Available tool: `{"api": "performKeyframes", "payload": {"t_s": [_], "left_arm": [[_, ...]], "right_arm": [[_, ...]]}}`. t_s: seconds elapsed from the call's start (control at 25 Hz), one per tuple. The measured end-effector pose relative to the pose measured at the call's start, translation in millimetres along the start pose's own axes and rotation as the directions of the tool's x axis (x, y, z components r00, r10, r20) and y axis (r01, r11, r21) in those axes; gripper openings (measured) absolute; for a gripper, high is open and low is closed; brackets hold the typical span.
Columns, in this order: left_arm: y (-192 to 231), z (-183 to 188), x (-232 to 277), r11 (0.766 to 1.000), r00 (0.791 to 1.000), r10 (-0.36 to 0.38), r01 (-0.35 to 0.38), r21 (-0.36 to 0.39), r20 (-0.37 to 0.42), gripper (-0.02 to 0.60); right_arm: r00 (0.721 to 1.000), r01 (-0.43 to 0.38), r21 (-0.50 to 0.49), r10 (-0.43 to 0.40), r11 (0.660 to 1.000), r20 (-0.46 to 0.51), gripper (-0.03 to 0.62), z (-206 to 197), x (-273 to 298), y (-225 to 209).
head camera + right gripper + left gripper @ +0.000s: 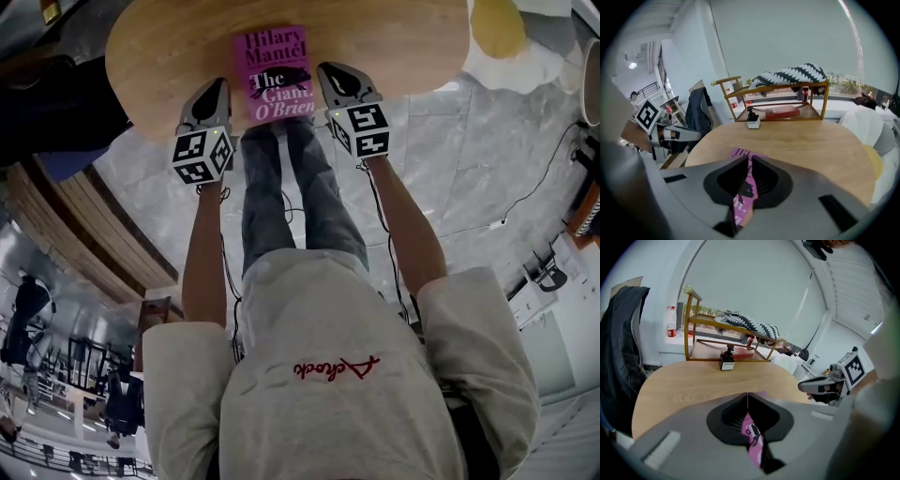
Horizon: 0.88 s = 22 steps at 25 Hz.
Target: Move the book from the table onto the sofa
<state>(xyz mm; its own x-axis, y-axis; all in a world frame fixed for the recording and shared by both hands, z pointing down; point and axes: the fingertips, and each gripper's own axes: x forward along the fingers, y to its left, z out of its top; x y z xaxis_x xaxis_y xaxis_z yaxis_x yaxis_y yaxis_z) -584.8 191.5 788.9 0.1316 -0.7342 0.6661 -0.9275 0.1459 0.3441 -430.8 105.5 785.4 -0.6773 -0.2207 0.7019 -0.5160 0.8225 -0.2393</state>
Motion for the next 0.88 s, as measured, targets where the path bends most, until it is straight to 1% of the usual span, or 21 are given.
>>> {"api": "performKeyframes", "payload": {"t_s": [0.08,0.12,0.2,0.24,0.28,0.32,0.44,0.72,0.88], "left_arm": [[-1,-7,6,0.999,1.0,-0.029,0.029,-0.017,-0.012,0.014],[-2,-10,10,0.999,0.999,-0.043,0.042,-0.022,-0.021,0.027],[-2,-18,18,0.998,0.997,-0.063,0.062,-0.029,-0.042,0.078],[-2,-21,22,0.997,0.996,-0.071,0.07,-0.033,-0.055,0.104],[-1,-26,25,0.996,0.995,-0.079,0.076,-0.038,-0.069,0.13],[0,-29,29,0.996,0.993,-0.086,0.082,-0.044,-0.083,0.151],[1,-39,40,0.994,0.988,-0.102,0.096,-0.059,-0.115,0.182],[-1,-67,59,0.989,0.974,-0.13,0.114,-0.093,-0.183,0.257],[2,-87,73,0.986,0.963,-0.137,0.11,-0.126,-0.233,0.296]], "right_arm": [[0.999,-0.032,0.038,0.032,0.999,-0.008,0.011,-6,6,2],[0.999,-0.043,0.056,0.044,0.997,-0.01,0.011,-9,10,2],[0.998,-0.062,0.088,0.064,0.994,-0.021,0.012,-16,17,2],[0.997,-0.071,0.101,0.075,0.992,-0.03,0.038,-20,21,2],[0.996,-0.079,0.112,0.084,0.991,-0.041,0.121,-24,25,3],[0.994,-0.087,0.121,0.094,0.989,-0.052,0.147,-28,29,4],[0.989,-0.109,0.143,0.121,0.984,-0.08,0.196,-38,42,4],[0.977,-0.125,0.157,0.15,0.98,-0.153,0.253,-61,68,3],[0.972,-0.123,0.198,0.158,0.972,-0.175,0.268,-69,83,-3]]}}
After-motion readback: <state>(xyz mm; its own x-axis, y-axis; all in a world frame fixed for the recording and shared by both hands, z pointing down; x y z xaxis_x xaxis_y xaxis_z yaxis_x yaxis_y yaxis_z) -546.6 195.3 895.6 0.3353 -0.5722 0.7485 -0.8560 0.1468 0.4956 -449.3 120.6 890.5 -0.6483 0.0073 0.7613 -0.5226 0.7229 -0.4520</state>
